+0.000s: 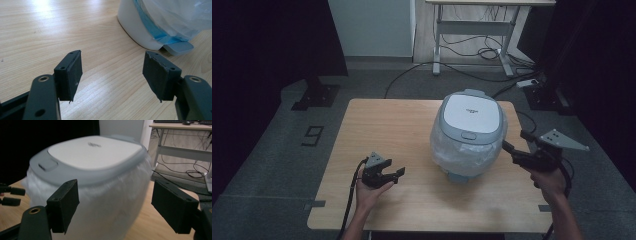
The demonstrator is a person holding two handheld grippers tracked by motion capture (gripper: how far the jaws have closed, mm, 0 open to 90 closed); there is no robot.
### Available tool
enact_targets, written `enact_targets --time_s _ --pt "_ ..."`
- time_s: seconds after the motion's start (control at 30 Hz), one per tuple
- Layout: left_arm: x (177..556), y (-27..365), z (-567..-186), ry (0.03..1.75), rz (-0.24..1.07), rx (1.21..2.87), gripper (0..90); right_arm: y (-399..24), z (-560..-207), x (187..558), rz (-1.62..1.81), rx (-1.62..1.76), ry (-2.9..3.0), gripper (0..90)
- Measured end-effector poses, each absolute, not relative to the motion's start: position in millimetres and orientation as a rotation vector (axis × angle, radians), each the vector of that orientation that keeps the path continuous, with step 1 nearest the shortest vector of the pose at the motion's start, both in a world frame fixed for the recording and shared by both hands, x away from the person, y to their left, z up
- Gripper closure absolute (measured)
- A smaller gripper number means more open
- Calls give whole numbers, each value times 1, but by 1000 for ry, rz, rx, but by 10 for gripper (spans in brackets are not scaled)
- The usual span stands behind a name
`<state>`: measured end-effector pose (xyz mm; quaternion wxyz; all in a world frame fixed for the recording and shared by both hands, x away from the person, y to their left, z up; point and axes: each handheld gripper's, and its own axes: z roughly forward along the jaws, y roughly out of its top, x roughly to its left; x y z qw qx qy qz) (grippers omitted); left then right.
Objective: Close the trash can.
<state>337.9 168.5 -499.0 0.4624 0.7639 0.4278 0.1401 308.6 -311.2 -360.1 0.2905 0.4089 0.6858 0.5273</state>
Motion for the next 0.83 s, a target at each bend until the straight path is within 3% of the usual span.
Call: enact_targets --time_s 0.53,0.83 --pt "340 167 -505 1060 343 1902 314 -346 -457 293 1310 1247 1854 239" --pt "341 168 -507 1070 348 1897 309 -345 -472 300 1312 1275 1870 238"
